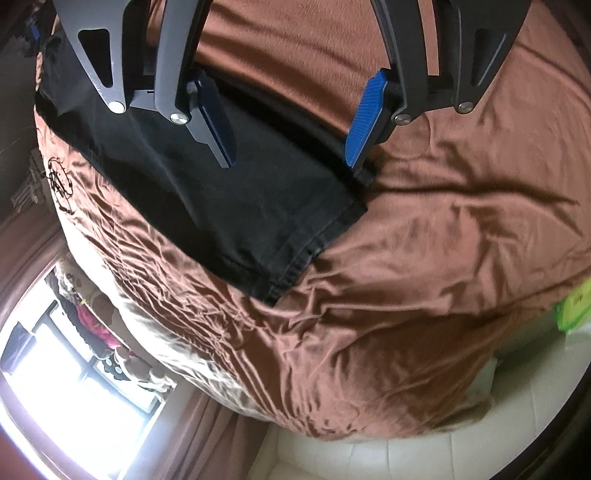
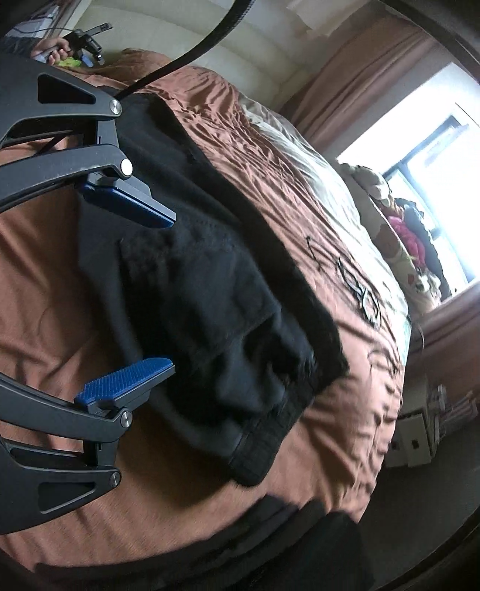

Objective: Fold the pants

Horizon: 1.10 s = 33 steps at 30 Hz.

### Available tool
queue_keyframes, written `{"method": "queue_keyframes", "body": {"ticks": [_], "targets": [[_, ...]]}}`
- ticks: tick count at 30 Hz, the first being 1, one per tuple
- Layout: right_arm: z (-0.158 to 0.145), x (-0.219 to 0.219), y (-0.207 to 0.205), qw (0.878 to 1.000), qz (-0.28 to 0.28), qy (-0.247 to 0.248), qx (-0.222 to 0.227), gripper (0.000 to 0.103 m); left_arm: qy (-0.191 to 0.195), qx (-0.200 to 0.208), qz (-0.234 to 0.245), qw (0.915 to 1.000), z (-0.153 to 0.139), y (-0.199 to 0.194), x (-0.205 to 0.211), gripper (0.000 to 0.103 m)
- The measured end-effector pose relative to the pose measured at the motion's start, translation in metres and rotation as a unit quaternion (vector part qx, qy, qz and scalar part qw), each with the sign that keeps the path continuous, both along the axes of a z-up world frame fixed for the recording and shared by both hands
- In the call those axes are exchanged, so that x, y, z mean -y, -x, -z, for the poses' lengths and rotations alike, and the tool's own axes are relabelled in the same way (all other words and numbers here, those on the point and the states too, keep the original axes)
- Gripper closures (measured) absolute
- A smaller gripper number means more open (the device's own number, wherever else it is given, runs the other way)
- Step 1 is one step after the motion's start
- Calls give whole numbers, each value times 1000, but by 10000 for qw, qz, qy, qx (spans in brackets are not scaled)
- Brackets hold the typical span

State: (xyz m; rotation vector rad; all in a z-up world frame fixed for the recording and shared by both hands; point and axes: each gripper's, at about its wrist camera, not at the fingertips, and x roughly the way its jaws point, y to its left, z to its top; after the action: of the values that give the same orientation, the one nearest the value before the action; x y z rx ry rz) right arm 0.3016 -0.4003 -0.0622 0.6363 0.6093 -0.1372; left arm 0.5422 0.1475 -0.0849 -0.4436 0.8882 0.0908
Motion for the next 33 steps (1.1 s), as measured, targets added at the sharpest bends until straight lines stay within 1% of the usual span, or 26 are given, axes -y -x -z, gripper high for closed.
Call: {"method": "queue_keyframes", "body": {"ticks": [3,7,12,17,20,22,24,30,33], "targets": [[10,9,22,9999,131,-78,-45,31,160,-62,-25,9999,15,3,-2,41],[22,13,40,9996,220,-92,-139,31,356,-151,-14,9993,35,0,-1,42],[35,13,47,9992,252,51,-320,31,462,-224,-38,9987,56,-13,1,42],[44,19,45,9984,376,-47,-413,31,609,-303,-96,9976,76,-27,2,43],[45,23,44,9978,518,-59,-411,31,632,-317,-119,9974,81,-33,3,47],[45,28,44,9971,645,-127,-393,31,645,-322,-132,9973,85,-37,4,55],[45,30,43,9967,686,-175,-393,31,637,-350,-203,9972,89,-40,4,58],[48,38,28,9962,757,-247,-366,31,587,-317,-333,9972,90,-43,7,58],[52,52,17,9945,886,-429,-358,31,564,-299,-338,9974,89,-42,8,58]]}}
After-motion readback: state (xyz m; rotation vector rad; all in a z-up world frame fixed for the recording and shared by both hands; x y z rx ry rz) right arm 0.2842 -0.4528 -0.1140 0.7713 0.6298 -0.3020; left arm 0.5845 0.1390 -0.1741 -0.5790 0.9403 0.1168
